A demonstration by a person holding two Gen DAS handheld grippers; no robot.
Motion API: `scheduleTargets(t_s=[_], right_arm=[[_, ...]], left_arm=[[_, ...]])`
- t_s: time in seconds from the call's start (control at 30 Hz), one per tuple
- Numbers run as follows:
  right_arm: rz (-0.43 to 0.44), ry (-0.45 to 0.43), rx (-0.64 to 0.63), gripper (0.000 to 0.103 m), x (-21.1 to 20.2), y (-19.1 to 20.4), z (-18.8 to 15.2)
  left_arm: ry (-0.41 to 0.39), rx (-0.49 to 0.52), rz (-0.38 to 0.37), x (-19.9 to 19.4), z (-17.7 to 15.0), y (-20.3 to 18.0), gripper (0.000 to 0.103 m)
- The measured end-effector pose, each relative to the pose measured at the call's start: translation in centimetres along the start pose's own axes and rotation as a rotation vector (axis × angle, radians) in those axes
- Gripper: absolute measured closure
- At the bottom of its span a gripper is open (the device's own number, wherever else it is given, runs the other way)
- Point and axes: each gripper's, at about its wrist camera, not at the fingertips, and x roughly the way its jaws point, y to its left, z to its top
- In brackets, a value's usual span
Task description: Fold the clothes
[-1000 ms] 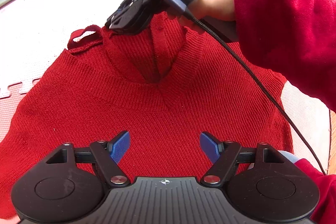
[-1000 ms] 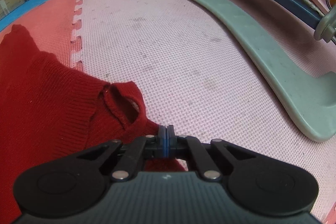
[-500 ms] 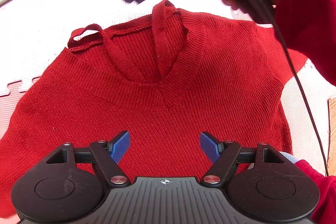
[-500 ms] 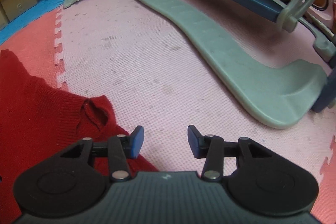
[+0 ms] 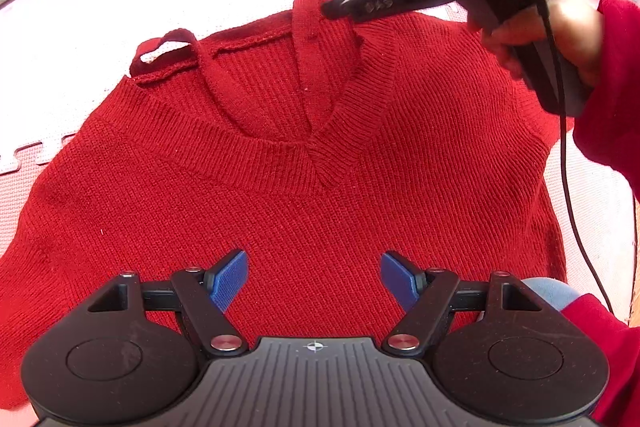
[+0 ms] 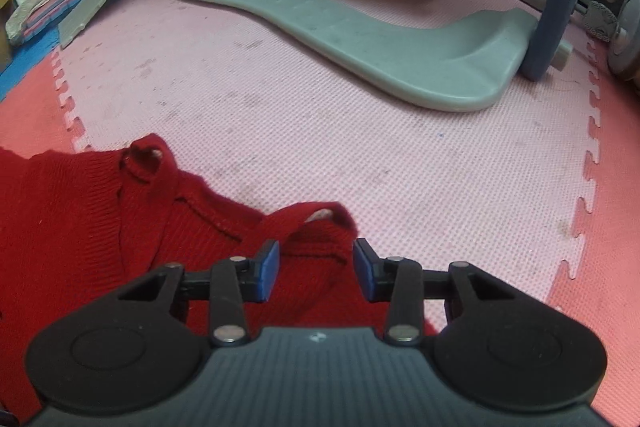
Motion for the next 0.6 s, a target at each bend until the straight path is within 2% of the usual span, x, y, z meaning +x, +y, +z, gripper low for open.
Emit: scheduleTargets(t_s=[0.13,0.37,0.6], right_arm=[[0.014,-0.007,-0.012,0.062,1.3,1.3,0.5],[-0.074,-0.007,0.031,0.062,4.4,1.7,1.8],[-0.073,-0.003,0.039,0.062,5.0,1.0,2.7]], left_arm=[[-0.002,0.014,-0.004,0.0,0.0,-0.5,0.027],[0.001,0.016,-0.01,-0.1,-0.2,-0.8,0.027],[-0.002,0.013,-0.005,-0.2,-0.1,-0.5,0.027]])
